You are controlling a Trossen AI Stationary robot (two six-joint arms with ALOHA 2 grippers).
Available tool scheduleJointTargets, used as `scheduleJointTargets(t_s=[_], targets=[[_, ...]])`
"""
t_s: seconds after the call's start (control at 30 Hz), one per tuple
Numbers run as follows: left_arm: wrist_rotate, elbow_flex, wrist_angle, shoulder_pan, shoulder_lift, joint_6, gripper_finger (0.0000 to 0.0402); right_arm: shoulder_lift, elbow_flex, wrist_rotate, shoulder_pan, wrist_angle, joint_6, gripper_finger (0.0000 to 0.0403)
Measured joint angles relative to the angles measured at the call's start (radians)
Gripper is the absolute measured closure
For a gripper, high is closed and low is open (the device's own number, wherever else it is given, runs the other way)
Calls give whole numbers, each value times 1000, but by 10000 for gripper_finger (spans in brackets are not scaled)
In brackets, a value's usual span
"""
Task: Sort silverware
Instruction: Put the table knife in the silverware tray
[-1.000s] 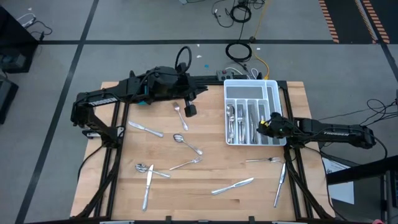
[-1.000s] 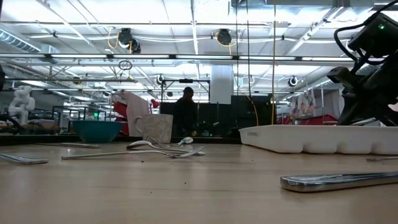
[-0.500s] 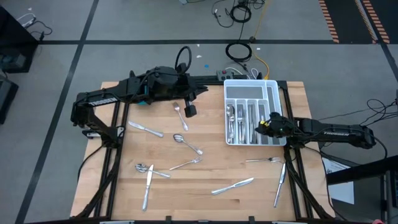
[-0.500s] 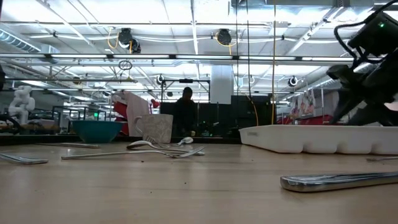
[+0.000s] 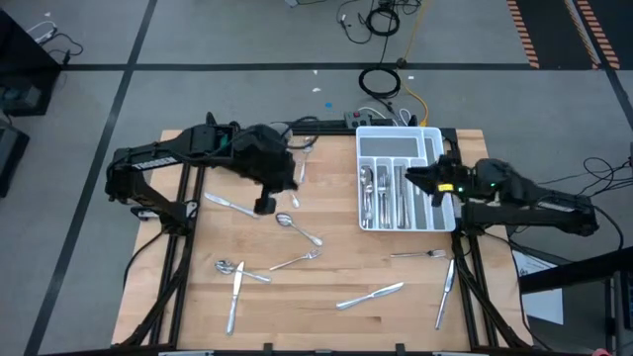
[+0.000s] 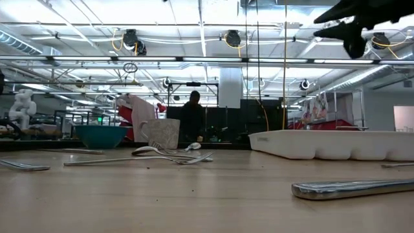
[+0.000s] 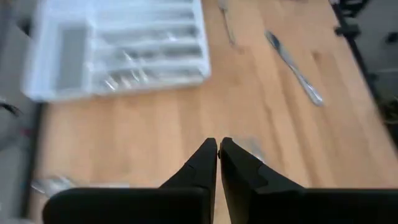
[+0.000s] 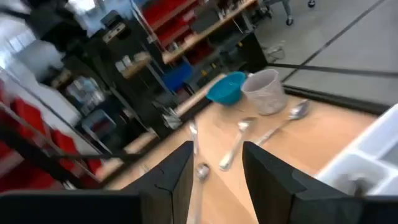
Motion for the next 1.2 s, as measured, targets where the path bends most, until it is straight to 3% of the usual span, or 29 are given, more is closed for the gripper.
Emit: scheduleJointTargets(t_s=[0.17,0.33,0.47,0.6,0.77,1.0,1.1,1.2], targets=[[21,-235,2,-77,-85,-111,374,44,129,-4,0,-191,-88,273],[-113,-558,90,-161,-239,-249,375,62,141,-8,0,-242,-116,273],[-191,-783,122,-150,-358,-396,375,77,141,-26,0,-244,-153,273],[-221,-936,134,-113,-417,-381,370,95,141,-28,0,-243,-202,263],[-214,-1018,166,-79,-393,-298,350,122,141,-27,0,-236,-215,219],[-24,-1014,207,-53,-328,-250,300,161,141,-25,0,-226,-205,163],[2,-1001,292,-53,-290,-396,277,174,141,-25,0,-216,-192,155],[-74,-976,381,-49,-248,-615,266,182,141,-23,0,-213,-190,154]])
